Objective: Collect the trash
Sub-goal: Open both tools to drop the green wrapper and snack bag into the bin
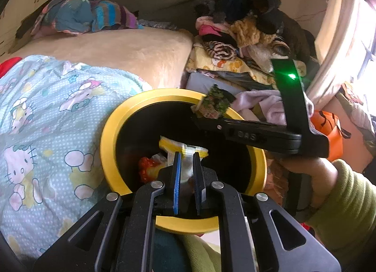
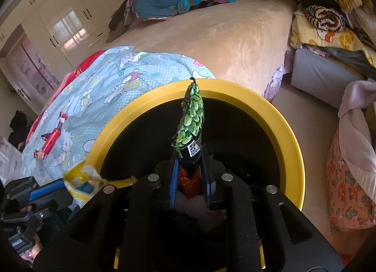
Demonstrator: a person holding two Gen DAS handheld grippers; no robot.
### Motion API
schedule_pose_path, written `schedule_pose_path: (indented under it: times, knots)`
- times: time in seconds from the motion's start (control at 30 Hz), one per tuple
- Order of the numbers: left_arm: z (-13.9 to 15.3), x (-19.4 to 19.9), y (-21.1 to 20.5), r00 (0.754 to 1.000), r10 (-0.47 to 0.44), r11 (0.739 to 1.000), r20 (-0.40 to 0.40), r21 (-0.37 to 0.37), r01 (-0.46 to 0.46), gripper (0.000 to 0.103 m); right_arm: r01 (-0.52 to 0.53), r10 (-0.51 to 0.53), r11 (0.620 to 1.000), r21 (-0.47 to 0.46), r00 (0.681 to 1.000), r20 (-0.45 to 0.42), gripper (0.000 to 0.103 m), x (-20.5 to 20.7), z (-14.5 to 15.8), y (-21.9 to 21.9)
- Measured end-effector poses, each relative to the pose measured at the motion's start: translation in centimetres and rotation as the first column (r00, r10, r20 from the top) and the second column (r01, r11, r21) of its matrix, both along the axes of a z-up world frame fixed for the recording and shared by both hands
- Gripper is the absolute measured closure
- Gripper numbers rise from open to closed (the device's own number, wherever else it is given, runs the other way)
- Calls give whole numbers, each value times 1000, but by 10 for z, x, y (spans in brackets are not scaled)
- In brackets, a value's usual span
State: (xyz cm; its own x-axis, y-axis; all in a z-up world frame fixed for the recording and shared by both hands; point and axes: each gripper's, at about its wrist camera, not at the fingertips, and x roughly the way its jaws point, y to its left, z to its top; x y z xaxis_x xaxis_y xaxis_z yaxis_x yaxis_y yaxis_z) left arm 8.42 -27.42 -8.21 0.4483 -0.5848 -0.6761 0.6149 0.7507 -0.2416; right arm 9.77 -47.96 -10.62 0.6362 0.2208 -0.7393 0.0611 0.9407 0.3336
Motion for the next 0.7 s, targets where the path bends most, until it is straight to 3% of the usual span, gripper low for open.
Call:
schedule_pose_path:
  times: [0.07, 0.13, 0.2, 0.23, 0.27, 0.43, 0.7]
  knots:
    - [3, 3, 4, 1000, 24, 1000, 5, -7, -24, 58, 9, -9, 1000, 3, 1000, -1, 76, 0, 0, -2]
    - [9, 5, 12, 998, 55, 998, 11, -20, -55, 41, 22, -22, 1000, -4, 1000, 6, 66, -1, 2, -2]
    - [14, 7, 20, 995, 95, 995, 22, -23, -95, 32, 33, -32, 999, -7, 999, 13, 59, -2, 4, -3]
    - [17, 8, 25, 992, 121, 993, 29, -17, -121, 19, 37, -37, 999, -8, 999, 16, 55, -3, 5, -3]
    - [18, 8, 28, 990, 139, 990, 31, -16, -139, 13, 41, -41, 999, -10, 999, 20, 52, -3, 7, -2]
    - [25, 12, 52, 973, 231, 973, 21, -18, -231, 7, 65, -62, 997, -46, 996, 70, 34, -6, 24, 5]
    - [49, 6, 91, 931, 345, 938, 120, -18, -345, 7, 42, -32, 997, -63, 988, 148, 25, -8, 51, 32]
